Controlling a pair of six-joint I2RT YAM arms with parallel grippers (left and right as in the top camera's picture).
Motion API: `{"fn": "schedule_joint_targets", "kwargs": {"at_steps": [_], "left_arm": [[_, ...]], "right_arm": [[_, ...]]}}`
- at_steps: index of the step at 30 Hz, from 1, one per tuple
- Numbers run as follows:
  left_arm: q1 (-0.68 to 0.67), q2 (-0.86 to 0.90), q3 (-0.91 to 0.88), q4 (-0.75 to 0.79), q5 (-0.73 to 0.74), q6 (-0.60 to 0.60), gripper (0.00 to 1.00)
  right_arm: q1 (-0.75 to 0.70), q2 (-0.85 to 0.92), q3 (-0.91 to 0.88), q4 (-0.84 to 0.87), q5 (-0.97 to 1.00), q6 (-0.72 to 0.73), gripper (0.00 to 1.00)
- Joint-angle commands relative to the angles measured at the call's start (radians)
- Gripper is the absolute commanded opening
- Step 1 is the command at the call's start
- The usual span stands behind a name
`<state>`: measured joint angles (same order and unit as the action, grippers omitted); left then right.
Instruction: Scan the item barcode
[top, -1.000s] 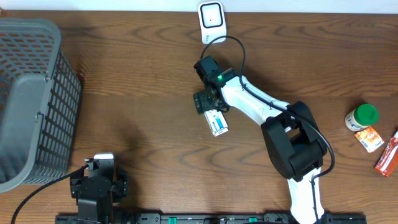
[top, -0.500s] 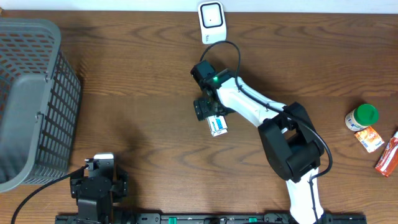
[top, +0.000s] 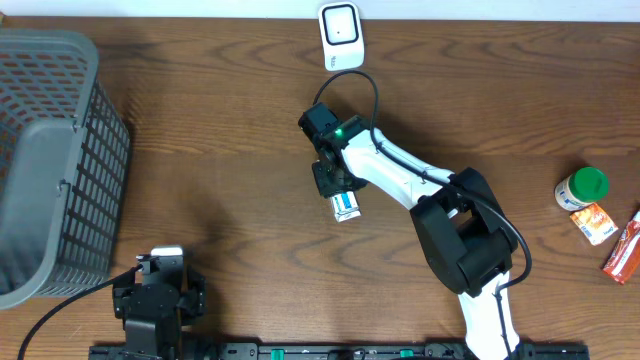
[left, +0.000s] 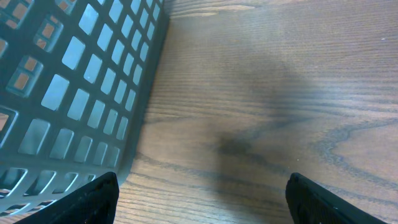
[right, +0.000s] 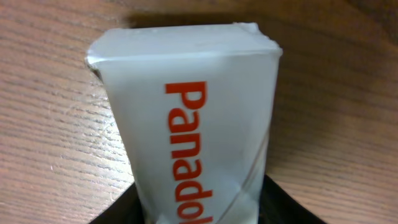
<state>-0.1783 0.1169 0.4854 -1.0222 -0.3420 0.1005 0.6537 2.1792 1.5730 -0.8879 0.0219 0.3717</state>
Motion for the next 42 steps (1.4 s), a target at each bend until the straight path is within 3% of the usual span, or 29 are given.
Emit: {"fn": "schedule_joint_targets", "kwargs": {"at_steps": [1, 5, 6, 7, 8, 17, 20, 24, 29, 34, 42], "left_arm": [[0.003, -0.002, 0.008, -0.002, -0.003, -0.009, 0.86], [0.003, -0.002, 0.008, -0.002, -0.003, -0.009, 0.86], [0.003, -0.002, 0.008, -0.002, -0.003, -0.009, 0.86], [0.003, -0.002, 0.008, -0.002, -0.003, -0.009, 0.86], [0.003, -0.002, 0.008, -0.002, -0.003, -0.009, 0.86], [0.003, -0.002, 0.008, -0.002, -0.003, -0.009, 0.86], [0.003, -0.002, 0.008, -0.002, -0.003, -0.009, 0.86], [0.003, -0.002, 0.008, -0.002, -0.003, -0.009, 0.86], [0.003, -0.002, 0.008, -0.002, -0.003, -0.009, 0.86], [0.003, -0.002, 0.008, -0.002, -0.003, -0.009, 0.86], [0.003, -0.002, 0.008, -0.002, -0.003, -0.009, 0.86]], "right_arm": [[-0.012, 0.123, -0.039, -0.047, -0.082, -0.058, 0.35], [-0.027, 0.123, 0.032, -0.108, -0.132, -0.101, 0.42], [-0.029, 0.123, 0.042, -0.109, -0.132, -0.1, 0.52], [-0.031, 0.123, 0.047, -0.107, -0.132, -0.1, 0.7], [-0.034, 0.123, 0.049, -0.095, -0.132, -0.1, 0.78], [-0.027, 0.132, 0.049, 0.007, -0.131, -0.099, 0.87], [-0.024, 0.16, 0.049, 0.01, -0.122, -0.1, 0.85], [-0.024, 0.217, 0.049, -0.027, -0.121, -0.1, 0.75], [-0.024, 0.257, 0.049, -0.101, -0.121, -0.101, 0.53], [-0.023, 0.256, 0.049, -0.142, -0.129, -0.124, 0.5], [-0.038, 0.235, 0.088, -0.261, -0.366, -0.306, 0.4]]}}
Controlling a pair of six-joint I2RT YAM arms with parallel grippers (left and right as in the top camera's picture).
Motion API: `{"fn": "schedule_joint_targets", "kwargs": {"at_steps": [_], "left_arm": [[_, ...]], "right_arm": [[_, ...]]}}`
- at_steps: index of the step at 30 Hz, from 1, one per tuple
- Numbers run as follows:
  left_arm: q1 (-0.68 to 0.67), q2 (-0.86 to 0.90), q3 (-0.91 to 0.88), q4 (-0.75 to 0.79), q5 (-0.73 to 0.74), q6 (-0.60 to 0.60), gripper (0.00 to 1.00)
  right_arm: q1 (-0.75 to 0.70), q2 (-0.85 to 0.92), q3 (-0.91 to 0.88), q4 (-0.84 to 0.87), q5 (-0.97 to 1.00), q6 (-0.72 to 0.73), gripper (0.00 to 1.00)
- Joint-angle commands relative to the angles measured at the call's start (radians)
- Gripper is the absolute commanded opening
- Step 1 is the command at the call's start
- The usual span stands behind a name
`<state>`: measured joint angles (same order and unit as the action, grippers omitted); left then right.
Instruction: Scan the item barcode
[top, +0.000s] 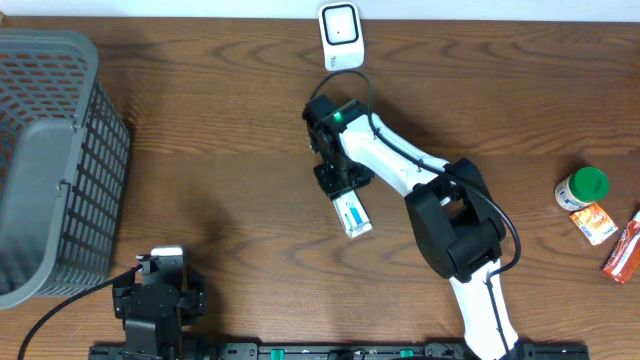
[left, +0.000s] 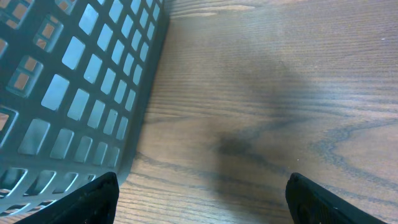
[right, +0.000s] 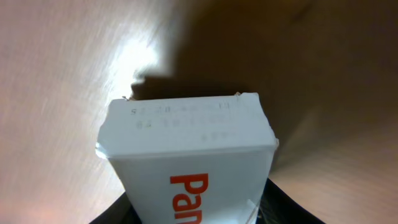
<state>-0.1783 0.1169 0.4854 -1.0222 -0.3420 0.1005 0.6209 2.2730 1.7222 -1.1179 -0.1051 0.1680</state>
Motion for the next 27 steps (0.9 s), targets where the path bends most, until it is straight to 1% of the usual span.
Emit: {"fn": "schedule_joint_targets", "kwargs": {"at_steps": [1, 6, 9, 17, 22, 27], "left_arm": [[0.003, -0.002, 0.008, -0.002, -0.003, -0.009, 0.86], [0.003, -0.002, 0.008, -0.002, -0.003, -0.009, 0.86], [0.003, -0.002, 0.008, -0.002, -0.003, -0.009, 0.86], [0.003, -0.002, 0.008, -0.002, -0.003, -0.009, 0.86], [0.003, -0.002, 0.008, -0.002, -0.003, -0.009, 0.86], [0.003, -0.002, 0.008, -0.002, -0.003, -0.009, 0.86]], "right_arm": [[-0.009, 0.135, -0.048, -0.053, -0.272, -0.122, 0.4], [-0.04, 0.097, 0.016, -0.153, -0.468, -0.238, 0.41], [-0.065, 0.087, 0.043, -0.183, -0.576, -0.28, 0.42], [-0.132, 0.087, 0.05, -0.275, -0.841, -0.42, 0.41], [-0.157, 0.087, 0.05, -0.328, -0.911, -0.511, 0.41], [-0.165, 0.087, 0.05, -0.333, -0.901, -0.517, 0.41]]}}
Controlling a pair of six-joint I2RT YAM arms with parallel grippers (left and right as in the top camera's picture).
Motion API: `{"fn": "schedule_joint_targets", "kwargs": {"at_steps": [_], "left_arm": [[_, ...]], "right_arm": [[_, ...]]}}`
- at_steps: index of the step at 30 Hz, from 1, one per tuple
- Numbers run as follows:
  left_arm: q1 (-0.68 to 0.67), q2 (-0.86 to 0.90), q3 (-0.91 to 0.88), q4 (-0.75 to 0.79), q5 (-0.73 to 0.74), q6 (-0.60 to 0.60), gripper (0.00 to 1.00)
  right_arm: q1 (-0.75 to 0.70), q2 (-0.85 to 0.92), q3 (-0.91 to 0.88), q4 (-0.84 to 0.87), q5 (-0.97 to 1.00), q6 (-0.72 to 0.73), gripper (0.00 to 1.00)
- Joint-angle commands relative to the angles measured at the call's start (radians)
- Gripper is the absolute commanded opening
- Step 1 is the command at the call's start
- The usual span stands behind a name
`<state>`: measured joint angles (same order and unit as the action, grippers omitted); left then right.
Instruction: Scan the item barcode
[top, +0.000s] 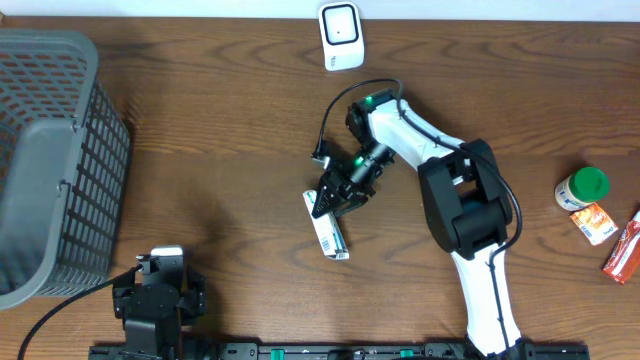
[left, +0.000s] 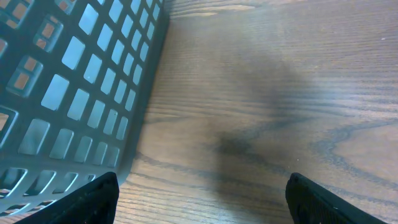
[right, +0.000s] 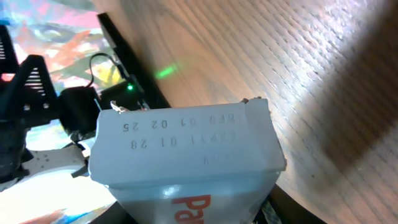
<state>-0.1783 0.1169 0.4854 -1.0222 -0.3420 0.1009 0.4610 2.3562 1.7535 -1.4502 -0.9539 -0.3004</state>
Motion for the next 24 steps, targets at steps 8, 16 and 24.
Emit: {"fn": "schedule_joint_targets", "kwargs": {"at_steps": [8, 16, 24], "left_arm": [[0.003, -0.002, 0.008, -0.002, -0.003, -0.009, 0.86], [0.003, -0.002, 0.008, -0.002, -0.003, -0.009, 0.86], [0.003, -0.002, 0.008, -0.002, -0.003, -0.009, 0.86]], "right_arm": [[-0.006, 0.004, 0.052, 0.127, 0.106, 0.109, 0.39], [-0.01, 0.004, 0.243, 0.237, 0.257, 0.271, 0.45], [-0.022, 0.004, 0.382, 0.316, 0.384, 0.338, 0.49]]}}
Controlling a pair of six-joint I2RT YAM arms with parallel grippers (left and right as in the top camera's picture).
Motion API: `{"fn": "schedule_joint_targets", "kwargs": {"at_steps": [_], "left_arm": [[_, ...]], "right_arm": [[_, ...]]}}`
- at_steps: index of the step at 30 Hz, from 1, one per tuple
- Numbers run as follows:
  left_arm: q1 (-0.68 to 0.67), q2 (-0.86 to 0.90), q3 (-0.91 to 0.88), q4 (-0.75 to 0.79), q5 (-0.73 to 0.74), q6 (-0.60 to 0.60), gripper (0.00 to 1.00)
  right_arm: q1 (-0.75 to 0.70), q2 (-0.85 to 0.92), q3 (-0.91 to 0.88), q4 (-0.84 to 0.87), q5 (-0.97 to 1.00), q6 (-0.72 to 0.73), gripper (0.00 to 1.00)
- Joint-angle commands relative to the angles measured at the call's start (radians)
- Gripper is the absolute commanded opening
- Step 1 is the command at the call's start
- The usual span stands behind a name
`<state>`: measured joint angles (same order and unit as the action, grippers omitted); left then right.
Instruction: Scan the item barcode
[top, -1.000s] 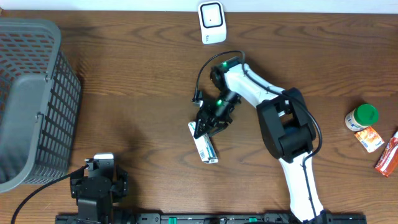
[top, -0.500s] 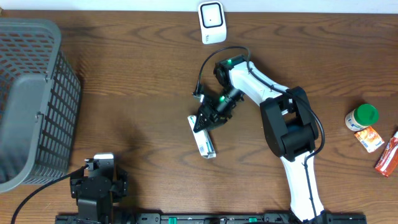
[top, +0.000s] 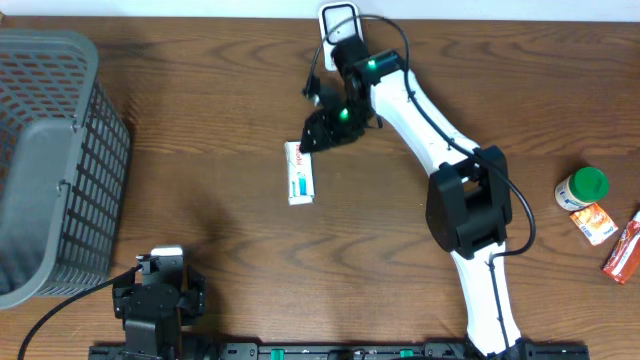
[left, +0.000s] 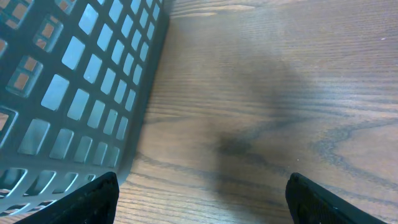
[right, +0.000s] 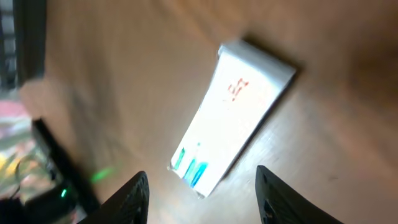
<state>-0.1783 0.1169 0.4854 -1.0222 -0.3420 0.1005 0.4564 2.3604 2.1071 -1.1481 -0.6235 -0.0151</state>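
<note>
The item, a white Panadol box (top: 299, 172) with red and teal print, lies flat on the wooden table left of centre. In the right wrist view the box (right: 239, 112) is blurred and sits ahead of the fingers, apart from them. My right gripper (top: 318, 130) (right: 205, 199) is open and empty, just up and right of the box. The white barcode scanner (top: 341, 32) stands at the far edge, close behind the right arm. My left gripper (left: 208, 199) is open over bare wood at the near left.
A grey mesh basket (top: 45, 150) fills the left side, and its wall (left: 68, 81) is close to the left gripper. At the right edge sit a green-lidded bottle (top: 582, 187), an orange packet (top: 594, 222) and a red sachet (top: 624, 250).
My right gripper has let go of the box and opened. The box now lies on the table farther back and left, and the gripper has moved up toward the scanner. The left arm is unchanged.
My right gripper held the box below the scanner, its red lettering toward the wrist camera. Then it held it tilted, then nearer the front with the printed end face showing. Now the box lies loose on the table and the gripper is open.
</note>
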Motion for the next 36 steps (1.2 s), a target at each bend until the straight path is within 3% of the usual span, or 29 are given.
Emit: {"fn": "schedule_joint_targets", "kwargs": {"at_steps": [1, 2, 5, 8, 11, 18, 26, 32, 36], "left_arm": [[0.003, -0.002, 0.008, -0.002, -0.003, -0.009, 0.86], [0.003, -0.002, 0.008, -0.002, -0.003, -0.009, 0.86], [0.003, -0.002, 0.008, -0.002, -0.003, -0.009, 0.86], [0.003, -0.002, 0.008, -0.002, -0.003, -0.009, 0.86], [0.003, -0.002, 0.008, -0.002, -0.003, -0.009, 0.86], [0.003, -0.002, 0.008, -0.002, -0.003, -0.009, 0.86], [0.003, -0.002, 0.008, -0.002, -0.003, -0.009, 0.86], [0.003, -0.002, 0.008, -0.002, -0.003, -0.009, 0.86], [0.003, -0.002, 0.008, -0.002, -0.003, -0.009, 0.86]], "right_arm": [[-0.021, 0.0, 0.029, 0.024, 0.05, 0.078, 0.49], [-0.023, 0.003, 0.028, 0.031, 0.051, 0.098, 0.52], [-0.018, 0.014, 0.027, 0.039, 0.119, 0.116, 0.84], [0.014, 0.015, 0.027, 0.068, 0.235, 0.029, 0.96], [0.046, 0.015, 0.025, 0.118, 0.34, 0.021, 0.96], [0.087, 0.115, 0.021, 0.169, 0.299, 0.018, 0.95], [0.161, 0.211, 0.021, 0.158, 0.438, 0.243, 0.99], [0.214, 0.214, 0.021, 0.132, 0.439, 0.254, 0.88], [0.231, 0.214, 0.021, 0.056, 0.49, 0.255, 0.64]]}}
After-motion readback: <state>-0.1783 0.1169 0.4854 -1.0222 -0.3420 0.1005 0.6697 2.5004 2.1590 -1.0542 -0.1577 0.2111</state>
